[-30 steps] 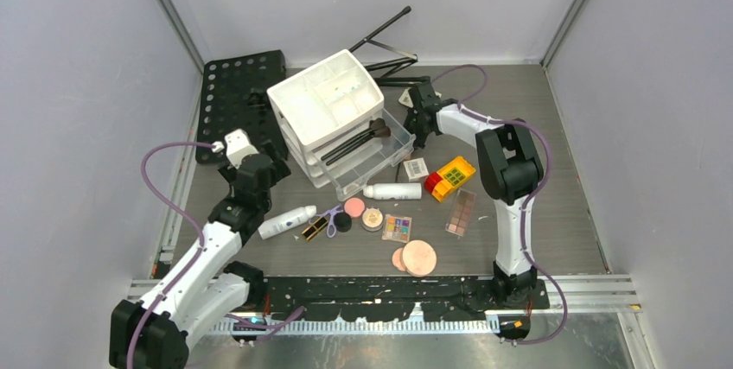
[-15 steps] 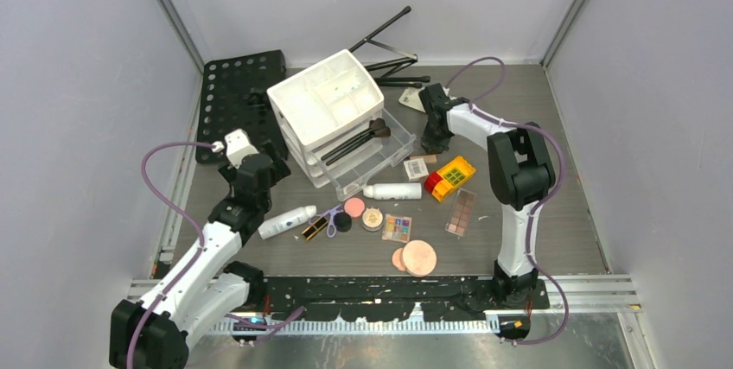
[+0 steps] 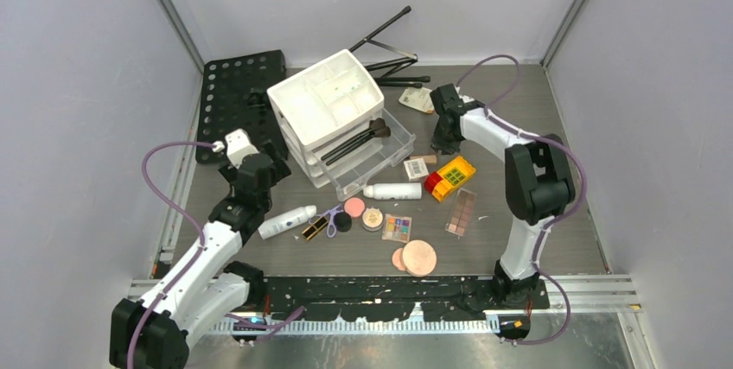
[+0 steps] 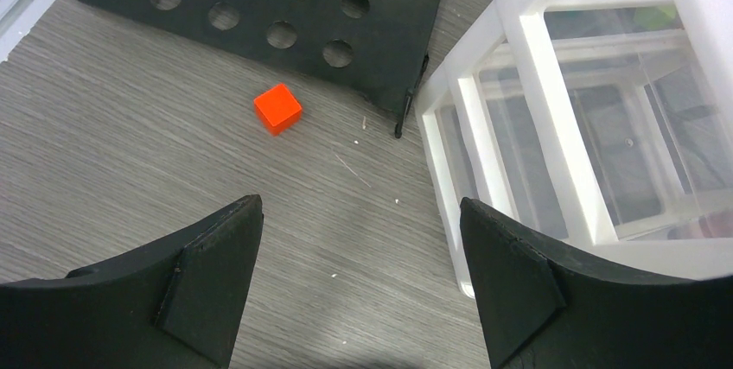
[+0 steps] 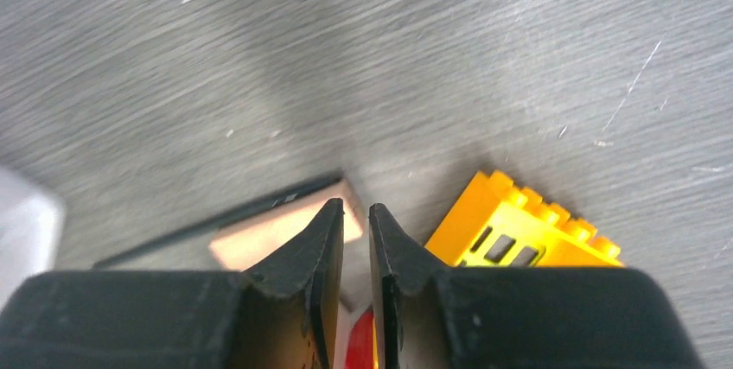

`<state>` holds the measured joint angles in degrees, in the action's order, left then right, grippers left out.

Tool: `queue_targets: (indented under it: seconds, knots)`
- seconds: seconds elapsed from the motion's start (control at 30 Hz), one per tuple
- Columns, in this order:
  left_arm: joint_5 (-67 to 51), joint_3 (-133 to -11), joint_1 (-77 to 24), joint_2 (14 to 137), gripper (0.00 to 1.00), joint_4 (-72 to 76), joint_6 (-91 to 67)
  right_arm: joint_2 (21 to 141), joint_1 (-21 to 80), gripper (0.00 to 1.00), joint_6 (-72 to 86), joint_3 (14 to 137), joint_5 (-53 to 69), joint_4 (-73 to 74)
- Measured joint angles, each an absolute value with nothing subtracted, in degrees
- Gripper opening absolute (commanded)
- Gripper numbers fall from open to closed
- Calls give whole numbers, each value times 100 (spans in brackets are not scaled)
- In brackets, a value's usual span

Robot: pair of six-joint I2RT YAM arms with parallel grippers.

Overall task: Organize the makeup
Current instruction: Move the makeup to the center of the board.

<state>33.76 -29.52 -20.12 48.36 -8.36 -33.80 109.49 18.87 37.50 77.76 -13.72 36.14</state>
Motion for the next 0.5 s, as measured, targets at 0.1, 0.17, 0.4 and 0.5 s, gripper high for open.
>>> queue_targets:
  seconds: [0.1, 0.17, 0.4, 0.5]
  knots:
    - [3376, -2952, -2012, 4849, 86, -836, -3380, 10407, 1909, 23, 3739, 7474, -1072, 3352]
    - [3376, -2952, -2012, 4851, 87, -836, -3380, 9970, 1909, 24, 3765, 7205, -698, 3074]
    - [3376, -2952, -2012, 4851, 86, -836, -3380, 9408, 1918, 24, 4311, 6230, 1035, 1772]
    - [3376, -2952, -2012, 4853, 86, -836, -3380, 9426, 1935, 24, 4644, 5682, 1699, 1293]
